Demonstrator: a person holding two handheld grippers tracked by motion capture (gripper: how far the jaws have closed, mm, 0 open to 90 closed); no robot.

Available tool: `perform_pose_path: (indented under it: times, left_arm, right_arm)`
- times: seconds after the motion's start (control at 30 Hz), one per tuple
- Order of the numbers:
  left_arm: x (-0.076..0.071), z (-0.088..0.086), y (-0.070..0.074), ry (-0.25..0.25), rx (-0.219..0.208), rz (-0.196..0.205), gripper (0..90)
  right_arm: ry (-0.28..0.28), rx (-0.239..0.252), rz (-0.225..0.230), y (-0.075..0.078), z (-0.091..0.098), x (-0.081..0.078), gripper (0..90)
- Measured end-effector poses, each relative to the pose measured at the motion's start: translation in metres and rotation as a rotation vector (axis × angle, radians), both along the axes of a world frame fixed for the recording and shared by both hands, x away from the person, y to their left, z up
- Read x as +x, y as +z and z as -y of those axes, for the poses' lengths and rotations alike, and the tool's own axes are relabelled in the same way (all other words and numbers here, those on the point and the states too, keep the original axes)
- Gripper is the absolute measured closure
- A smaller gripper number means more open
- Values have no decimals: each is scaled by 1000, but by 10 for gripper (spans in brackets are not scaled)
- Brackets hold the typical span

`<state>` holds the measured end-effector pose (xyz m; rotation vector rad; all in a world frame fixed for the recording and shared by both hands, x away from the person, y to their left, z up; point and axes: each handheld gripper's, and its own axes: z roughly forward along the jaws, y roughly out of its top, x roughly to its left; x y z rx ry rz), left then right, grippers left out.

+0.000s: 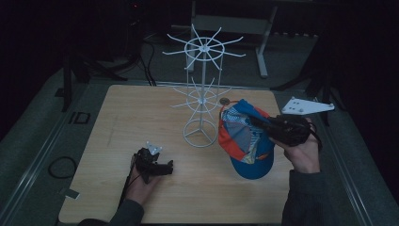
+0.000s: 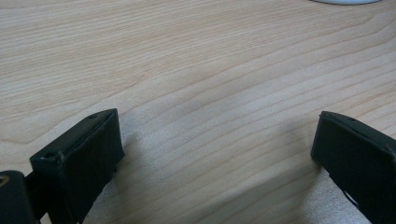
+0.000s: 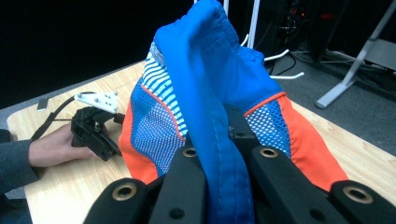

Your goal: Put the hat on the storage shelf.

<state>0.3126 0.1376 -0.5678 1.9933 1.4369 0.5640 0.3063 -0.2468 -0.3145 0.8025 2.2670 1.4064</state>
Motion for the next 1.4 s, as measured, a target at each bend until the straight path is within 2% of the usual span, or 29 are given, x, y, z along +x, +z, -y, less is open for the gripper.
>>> perform_pose_path:
  times: [0.23, 1.4]
  left_arm:
    - [0, 0, 0, 0, 0, 0, 24]
    - [0, 0, 0, 1, -2, 0, 24]
  right_arm:
    - [3, 9, 19, 5, 0, -3, 876]
    - [31, 121, 114, 24, 3, -15, 876]
